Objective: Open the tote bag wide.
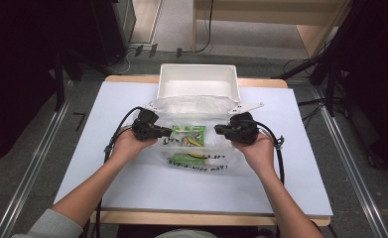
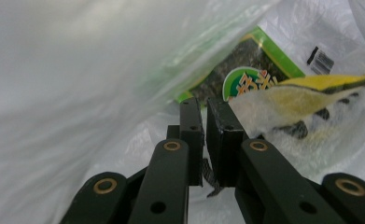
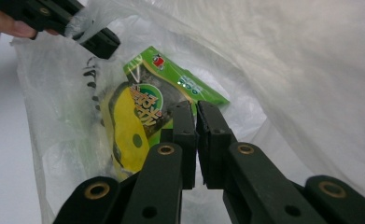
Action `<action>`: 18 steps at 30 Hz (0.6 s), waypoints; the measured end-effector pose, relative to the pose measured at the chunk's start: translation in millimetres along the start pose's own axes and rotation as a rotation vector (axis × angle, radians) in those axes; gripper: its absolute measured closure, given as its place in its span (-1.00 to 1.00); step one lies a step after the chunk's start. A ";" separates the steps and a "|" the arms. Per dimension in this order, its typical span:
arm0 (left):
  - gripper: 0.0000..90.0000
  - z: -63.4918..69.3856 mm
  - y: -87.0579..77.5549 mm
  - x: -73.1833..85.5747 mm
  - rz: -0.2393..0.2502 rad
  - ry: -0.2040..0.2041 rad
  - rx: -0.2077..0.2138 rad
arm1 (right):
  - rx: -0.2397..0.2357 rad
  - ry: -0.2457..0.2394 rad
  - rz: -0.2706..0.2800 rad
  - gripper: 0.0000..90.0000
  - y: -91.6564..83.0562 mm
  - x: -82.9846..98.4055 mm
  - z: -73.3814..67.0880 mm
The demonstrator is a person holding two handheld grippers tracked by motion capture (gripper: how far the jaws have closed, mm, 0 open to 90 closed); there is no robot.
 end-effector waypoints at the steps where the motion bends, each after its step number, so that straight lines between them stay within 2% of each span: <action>1: 0.90 0.2 -0.4 2.4 0.003 -0.002 0.005 | 0.002 -0.007 0.001 0.95 1.0 0.7 0.9; 6: 0.90 -0.6 -0.3 10.7 0.014 -0.021 0.020 | 0.011 0.008 -0.005 0.95 5.0 6.6 1.9; 9: 0.90 -0.5 0.6 16.1 0.023 -0.043 0.032 | 0.021 0.012 -0.010 0.95 13.2 13.9 4.7; 12: 0.89 2.2 1.0 19.8 0.022 -0.043 0.037 | 0.021 0.027 0.005 0.95 18.4 18.6 6.8; 17: 0.89 7.7 2.0 25.5 0.018 -0.036 0.041 | 0.029 0.060 -0.018 0.95 28.8 27.2 10.0; 18: 0.89 8.5 2.2 26.5 0.020 -0.038 0.042 | 0.029 0.052 -0.015 0.95 31.0 27.5 10.5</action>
Point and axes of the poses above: each handheld gripper's, and its own axes: y roughly forward along the jaws, x roughly out of its underside, z roughly to its right, the point moved 8 cm from there along y, roughly forward along the jaws, and after that the axes turned 5 degrees about -z, right-handed, at the moved point
